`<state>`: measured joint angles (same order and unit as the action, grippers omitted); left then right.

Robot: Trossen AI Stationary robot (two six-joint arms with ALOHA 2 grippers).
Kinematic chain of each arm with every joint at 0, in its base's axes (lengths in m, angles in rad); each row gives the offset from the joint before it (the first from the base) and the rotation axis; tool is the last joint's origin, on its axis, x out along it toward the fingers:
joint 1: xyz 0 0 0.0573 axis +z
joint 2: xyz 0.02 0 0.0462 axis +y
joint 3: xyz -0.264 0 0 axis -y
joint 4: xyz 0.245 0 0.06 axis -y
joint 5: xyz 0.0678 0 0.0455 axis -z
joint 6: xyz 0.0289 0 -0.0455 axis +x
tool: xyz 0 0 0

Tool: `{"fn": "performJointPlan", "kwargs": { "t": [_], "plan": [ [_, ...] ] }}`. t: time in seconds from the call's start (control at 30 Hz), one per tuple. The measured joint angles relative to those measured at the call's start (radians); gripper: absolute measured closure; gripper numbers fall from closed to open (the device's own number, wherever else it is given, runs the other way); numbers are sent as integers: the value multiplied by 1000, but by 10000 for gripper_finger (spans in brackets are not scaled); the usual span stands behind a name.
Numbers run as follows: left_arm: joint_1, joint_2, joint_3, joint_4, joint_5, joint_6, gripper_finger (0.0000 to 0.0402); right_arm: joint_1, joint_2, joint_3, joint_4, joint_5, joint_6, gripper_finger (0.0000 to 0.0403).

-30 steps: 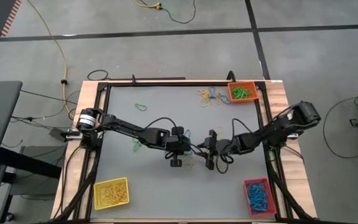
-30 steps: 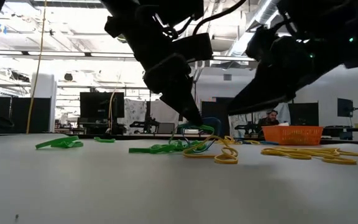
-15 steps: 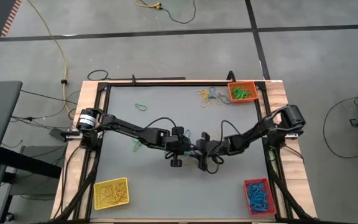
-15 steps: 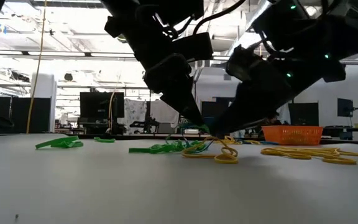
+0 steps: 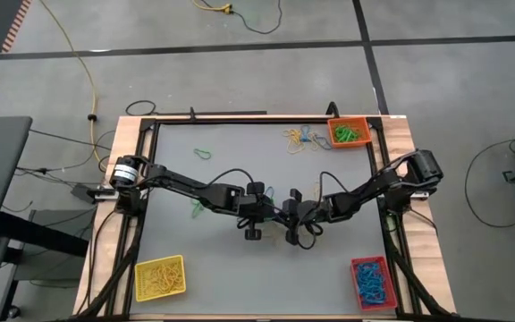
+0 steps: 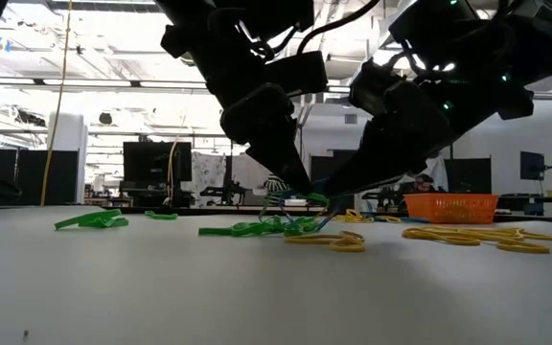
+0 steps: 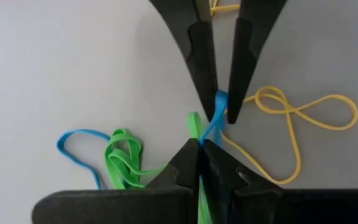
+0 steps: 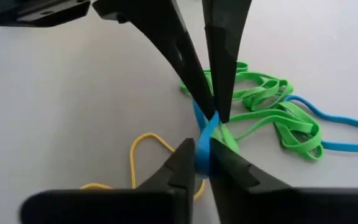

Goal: Sort rubber bands into baskets
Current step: Put the blue rubber band into the red bin

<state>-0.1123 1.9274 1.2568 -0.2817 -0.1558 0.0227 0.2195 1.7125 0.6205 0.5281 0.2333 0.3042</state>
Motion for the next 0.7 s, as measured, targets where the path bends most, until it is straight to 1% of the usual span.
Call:
{"fn": "performJointPlan", "kwargs": {
  "t": [0.1, 0.23, 0.3, 0.4, 0.5, 0.7],
  "plan": [
    [0, 0, 0, -3, 0, 0, 401, 1, 0, -1, -6, 0, -17, 380],
    [0, 0, 0, -20, 0, 0, 401, 5, 0, -1, -2, 0, -25, 382],
    [-1, 0, 0, -23, -1, 5, 394, 6, -6, -1, -6, 0, -26, 382],
    [-1, 0, 0, -28, -15, 17, 369, 11, -31, -1, -8, -1, -45, 382],
    [0, -2, 0, -30, -28, 23, 334, 23, -90, -1, -29, 1, -77, 382],
    [0, -38, -1, -53, -71, 22, 269, 29, -243, -1, -164, -1, -97, 382]
  ]
}}
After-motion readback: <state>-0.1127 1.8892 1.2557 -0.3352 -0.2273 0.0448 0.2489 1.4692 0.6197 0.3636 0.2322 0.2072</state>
